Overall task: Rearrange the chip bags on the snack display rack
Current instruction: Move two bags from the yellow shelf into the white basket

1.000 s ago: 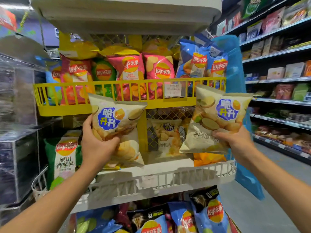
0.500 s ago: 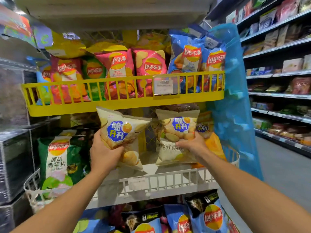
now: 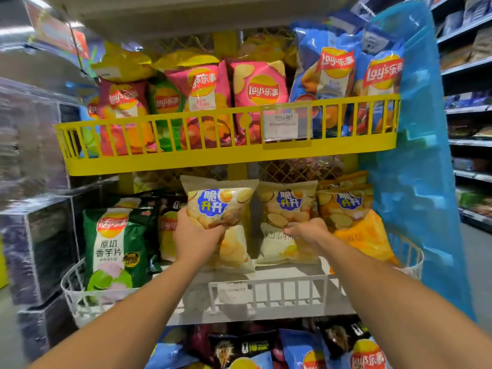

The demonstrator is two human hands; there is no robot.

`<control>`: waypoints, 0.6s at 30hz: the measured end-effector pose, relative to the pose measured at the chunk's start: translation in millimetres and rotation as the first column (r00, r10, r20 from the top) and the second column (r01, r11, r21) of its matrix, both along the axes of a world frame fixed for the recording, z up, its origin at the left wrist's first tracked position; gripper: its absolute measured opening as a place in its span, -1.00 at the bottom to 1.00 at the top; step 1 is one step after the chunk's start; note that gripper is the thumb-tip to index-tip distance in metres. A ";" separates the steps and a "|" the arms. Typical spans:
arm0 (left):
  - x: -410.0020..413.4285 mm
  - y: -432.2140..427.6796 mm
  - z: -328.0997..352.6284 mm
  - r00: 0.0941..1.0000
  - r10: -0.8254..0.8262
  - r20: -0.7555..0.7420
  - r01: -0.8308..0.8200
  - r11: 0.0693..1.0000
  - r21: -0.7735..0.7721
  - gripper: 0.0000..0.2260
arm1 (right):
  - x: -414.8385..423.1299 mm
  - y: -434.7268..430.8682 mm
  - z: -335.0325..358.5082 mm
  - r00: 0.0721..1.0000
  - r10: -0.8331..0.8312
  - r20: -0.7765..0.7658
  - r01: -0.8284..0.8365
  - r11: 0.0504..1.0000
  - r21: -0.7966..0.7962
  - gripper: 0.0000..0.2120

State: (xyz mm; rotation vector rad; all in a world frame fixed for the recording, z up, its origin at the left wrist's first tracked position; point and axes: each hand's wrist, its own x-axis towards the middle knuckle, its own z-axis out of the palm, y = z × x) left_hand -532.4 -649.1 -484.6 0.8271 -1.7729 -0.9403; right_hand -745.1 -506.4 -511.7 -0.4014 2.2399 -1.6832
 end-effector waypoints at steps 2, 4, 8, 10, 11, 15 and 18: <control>-3.9 2.2 0.5 1.000 0.019 0.003 -0.019 1.000 0.017 -0.25 | -0.8 -4.3 -4.0 1.000 0.003 -0.020 -0.003 1.000 -0.001 -0.80; -6.8 3.0 1.6 0.999 0.046 -0.011 -0.046 0.998 0.046 -0.24 | 1.9 -6.7 -3.3 0.998 0.006 -0.060 -0.006 1.000 0.004 -0.82; -10.6 7.6 6.8 0.997 0.062 -0.039 -0.059 0.994 0.089 -0.25 | 1.6 1.6 -1.5 0.990 -0.049 -0.129 0.056 0.997 0.052 -0.62; -11.3 11.1 9.6 0.997 0.059 -0.051 -0.054 0.995 0.084 -0.25 | 0.7 9.7 -4.7 0.982 -0.093 -0.165 0.102 0.994 0.048 -0.51; -10.7 13.5 10.9 0.997 0.056 -0.056 -0.051 0.995 0.088 -0.25 | 0.1 12.6 -7.8 0.978 -0.099 -0.183 0.111 0.992 0.055 -0.47; -6.9 19.2 12.4 0.998 0.045 -0.052 -0.041 0.996 0.079 -0.25 | 12.9 16.8 -6.9 0.892 -0.044 -0.450 0.158 0.963 0.220 -0.45; -2.3 16.7 12.6 0.998 0.044 -0.039 -0.041 0.996 0.073 -0.25 | 20.6 25.2 -0.7 0.459 0.338 -0.822 0.270 0.828 0.491 -0.35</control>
